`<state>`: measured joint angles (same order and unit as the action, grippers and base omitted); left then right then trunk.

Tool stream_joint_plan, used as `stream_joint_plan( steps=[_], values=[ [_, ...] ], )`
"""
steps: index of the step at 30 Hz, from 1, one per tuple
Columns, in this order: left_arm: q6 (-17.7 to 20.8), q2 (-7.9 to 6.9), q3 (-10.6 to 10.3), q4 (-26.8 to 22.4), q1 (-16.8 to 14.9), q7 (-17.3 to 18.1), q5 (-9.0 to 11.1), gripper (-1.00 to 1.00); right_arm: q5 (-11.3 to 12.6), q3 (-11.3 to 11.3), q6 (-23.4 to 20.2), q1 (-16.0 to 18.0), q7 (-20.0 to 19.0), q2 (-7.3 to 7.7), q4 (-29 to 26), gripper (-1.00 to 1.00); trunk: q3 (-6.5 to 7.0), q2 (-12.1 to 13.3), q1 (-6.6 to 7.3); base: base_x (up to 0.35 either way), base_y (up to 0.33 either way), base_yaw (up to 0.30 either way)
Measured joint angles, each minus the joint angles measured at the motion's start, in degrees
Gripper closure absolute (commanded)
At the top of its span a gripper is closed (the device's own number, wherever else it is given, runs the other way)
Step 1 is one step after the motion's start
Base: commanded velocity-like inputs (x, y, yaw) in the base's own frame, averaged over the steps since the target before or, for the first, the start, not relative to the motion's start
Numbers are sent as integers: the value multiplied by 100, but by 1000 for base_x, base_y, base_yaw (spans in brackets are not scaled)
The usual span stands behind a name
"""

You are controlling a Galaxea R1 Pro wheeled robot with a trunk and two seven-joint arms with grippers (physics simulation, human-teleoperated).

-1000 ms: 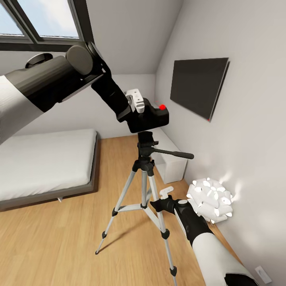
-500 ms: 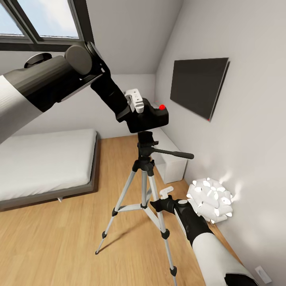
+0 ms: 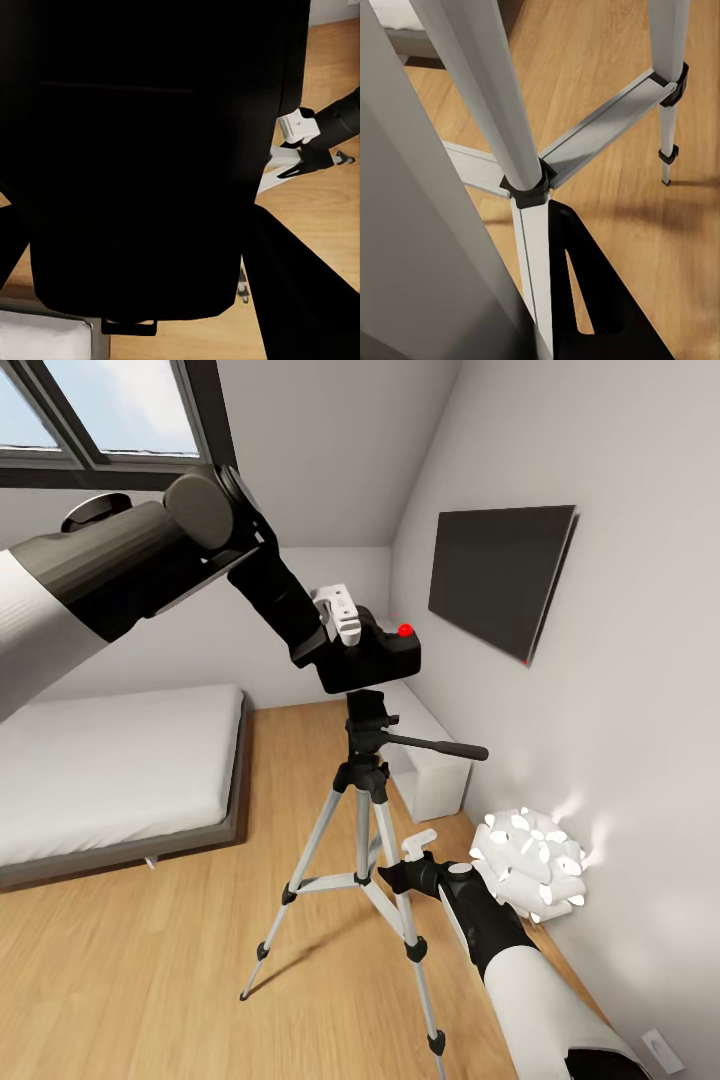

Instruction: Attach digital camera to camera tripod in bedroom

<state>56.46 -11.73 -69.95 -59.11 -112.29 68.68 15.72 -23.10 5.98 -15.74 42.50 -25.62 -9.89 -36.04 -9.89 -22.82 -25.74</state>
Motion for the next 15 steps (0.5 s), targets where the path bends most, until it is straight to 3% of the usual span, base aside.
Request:
stream_joint_plan(
  steps=[8, 15],
  values=[
    [1, 7, -36, -3, 0, -2, -20, 100, 0, 0, 0, 1, 0, 0, 1, 100, 0, 0, 0, 0, 0, 0],
    [1, 25, -198, 6, 0, -2, -17, 100, -6, 1, 5, -1, -1, 0, -1, 100, 0, 0, 0, 0, 0, 0]
  ],
)
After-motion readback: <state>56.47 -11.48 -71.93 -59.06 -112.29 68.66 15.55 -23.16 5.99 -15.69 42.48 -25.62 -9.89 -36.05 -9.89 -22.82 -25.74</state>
